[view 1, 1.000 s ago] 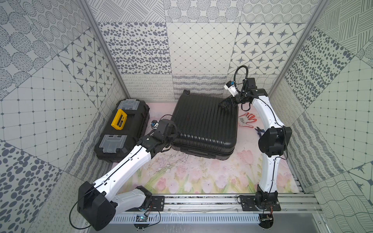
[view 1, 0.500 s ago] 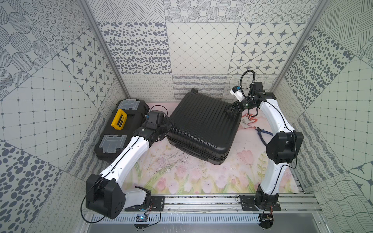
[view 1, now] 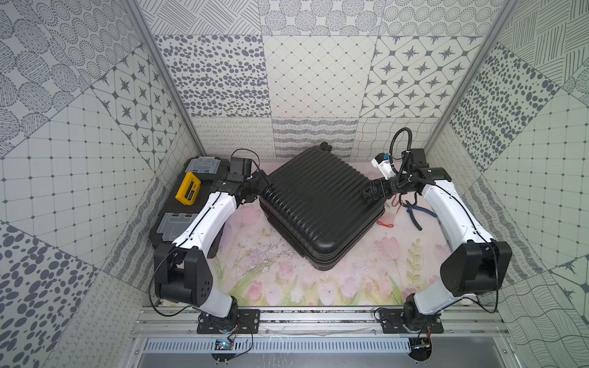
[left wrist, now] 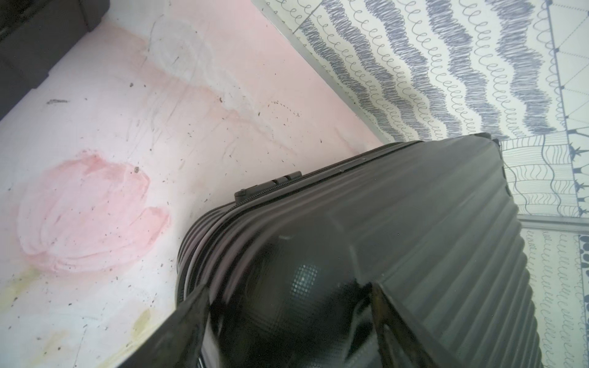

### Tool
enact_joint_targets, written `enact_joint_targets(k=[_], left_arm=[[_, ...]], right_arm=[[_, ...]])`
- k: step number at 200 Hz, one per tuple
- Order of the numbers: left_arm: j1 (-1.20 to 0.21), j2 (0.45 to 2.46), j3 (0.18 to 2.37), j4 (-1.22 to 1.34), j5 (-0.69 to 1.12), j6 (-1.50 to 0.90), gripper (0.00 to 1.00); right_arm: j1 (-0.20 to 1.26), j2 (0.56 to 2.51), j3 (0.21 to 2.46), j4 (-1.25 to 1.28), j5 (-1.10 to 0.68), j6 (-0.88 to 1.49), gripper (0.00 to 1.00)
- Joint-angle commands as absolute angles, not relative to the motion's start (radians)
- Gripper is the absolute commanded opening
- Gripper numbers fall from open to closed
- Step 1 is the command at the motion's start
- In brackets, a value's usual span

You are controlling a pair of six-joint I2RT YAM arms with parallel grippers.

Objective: Close the suitcase zippers
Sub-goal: Adjust the suitcase at the center of the board.

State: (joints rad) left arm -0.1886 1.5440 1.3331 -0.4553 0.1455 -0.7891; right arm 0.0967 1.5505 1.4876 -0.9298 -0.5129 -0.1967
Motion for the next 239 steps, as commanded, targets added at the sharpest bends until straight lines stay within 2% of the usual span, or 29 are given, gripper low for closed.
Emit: enact_joint_targets(k=[1,35,77,100,118,163,239], left_arm=[[-0.175,1.587,1.405,-0.64,0.184,-0.623,0.78],[-0.176,1.462,1.368,-0.765,0.138,-0.625,0.78],[-0.211,1.165,1.129,-0.919,0.08,-0.779,0.76],[-0.277,1.033,0.98,-0.924,0.088,-0.891,0.74],[-0.323,0.989,0.87,-0.876,0.098,-0.953,0.68],[-0.36,1.051,0.777,-0.63,0.14,-1.013,0.56],[-0.401,1.251,0.722,-0.343,0.134,-1.085,0.5]], right_arm=[[0.182,1.497,1.37,-1.092,-0.521,-0.11,0.91],[0.204,1.385,1.295,-1.087,-0.436,-0.045,0.91],[0.204,1.324,1.27,-1.104,-0.438,-0.024,0.91],[0.214,1.31,1.259,-1.099,-0.465,-0.012,0.91],[0.231,1.31,1.256,-1.099,-0.459,-0.014,0.91],[0.245,1.319,1.281,-1.109,-0.442,-0.024,0.91],[0.256,1.315,1.277,-1.121,-0.418,-0.032,0.91]])
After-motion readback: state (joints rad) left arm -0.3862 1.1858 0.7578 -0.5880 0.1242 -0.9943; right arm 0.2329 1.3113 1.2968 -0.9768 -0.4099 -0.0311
